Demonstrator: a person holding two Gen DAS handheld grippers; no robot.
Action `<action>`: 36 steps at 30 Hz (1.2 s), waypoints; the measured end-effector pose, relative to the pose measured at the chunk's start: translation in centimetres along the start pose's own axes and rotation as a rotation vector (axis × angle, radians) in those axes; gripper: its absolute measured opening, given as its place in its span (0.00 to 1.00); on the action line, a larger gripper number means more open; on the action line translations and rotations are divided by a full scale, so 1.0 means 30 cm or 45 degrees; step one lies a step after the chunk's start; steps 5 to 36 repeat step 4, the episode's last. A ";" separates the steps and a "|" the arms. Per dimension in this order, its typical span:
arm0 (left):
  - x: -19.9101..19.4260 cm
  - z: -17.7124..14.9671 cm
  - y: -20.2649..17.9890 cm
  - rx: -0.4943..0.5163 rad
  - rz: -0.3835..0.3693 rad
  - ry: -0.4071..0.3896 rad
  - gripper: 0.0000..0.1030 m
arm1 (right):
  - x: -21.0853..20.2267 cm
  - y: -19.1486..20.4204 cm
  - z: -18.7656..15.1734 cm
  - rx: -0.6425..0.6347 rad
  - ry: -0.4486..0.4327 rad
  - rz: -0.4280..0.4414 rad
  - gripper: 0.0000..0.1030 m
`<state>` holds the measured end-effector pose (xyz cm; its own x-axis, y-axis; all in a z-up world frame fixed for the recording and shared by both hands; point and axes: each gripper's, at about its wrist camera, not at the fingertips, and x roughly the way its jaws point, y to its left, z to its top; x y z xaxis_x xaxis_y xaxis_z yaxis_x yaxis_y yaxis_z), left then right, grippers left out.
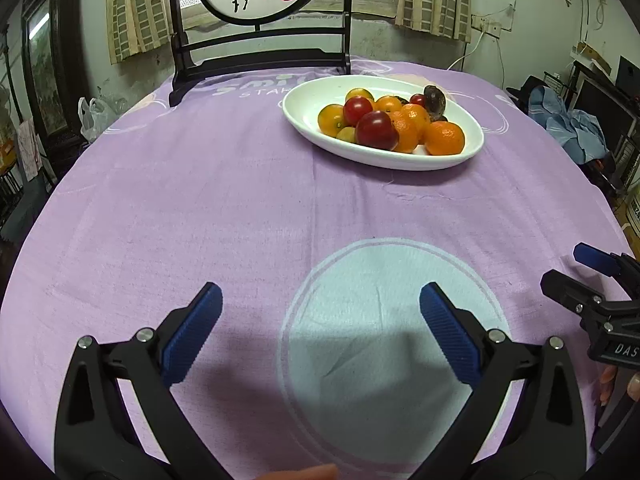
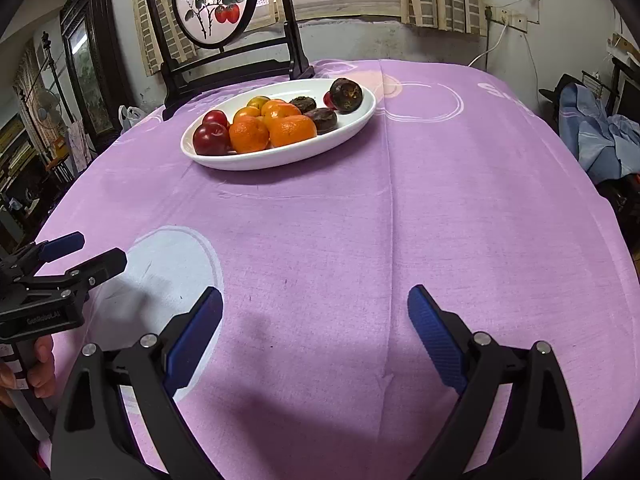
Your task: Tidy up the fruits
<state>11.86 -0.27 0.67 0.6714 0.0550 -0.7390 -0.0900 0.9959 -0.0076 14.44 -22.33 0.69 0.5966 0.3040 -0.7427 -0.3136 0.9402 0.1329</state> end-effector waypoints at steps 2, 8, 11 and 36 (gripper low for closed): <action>0.000 -0.001 -0.001 0.004 0.003 0.000 0.98 | 0.004 0.002 -0.003 -0.004 0.013 -0.009 0.91; 0.005 -0.003 -0.006 0.015 0.010 0.004 0.98 | 0.008 0.004 -0.007 -0.010 0.024 -0.016 0.91; 0.005 -0.003 -0.006 0.015 0.010 0.004 0.98 | 0.008 0.004 -0.007 -0.010 0.024 -0.016 0.91; 0.005 -0.003 -0.006 0.015 0.010 0.004 0.98 | 0.008 0.004 -0.007 -0.010 0.024 -0.016 0.91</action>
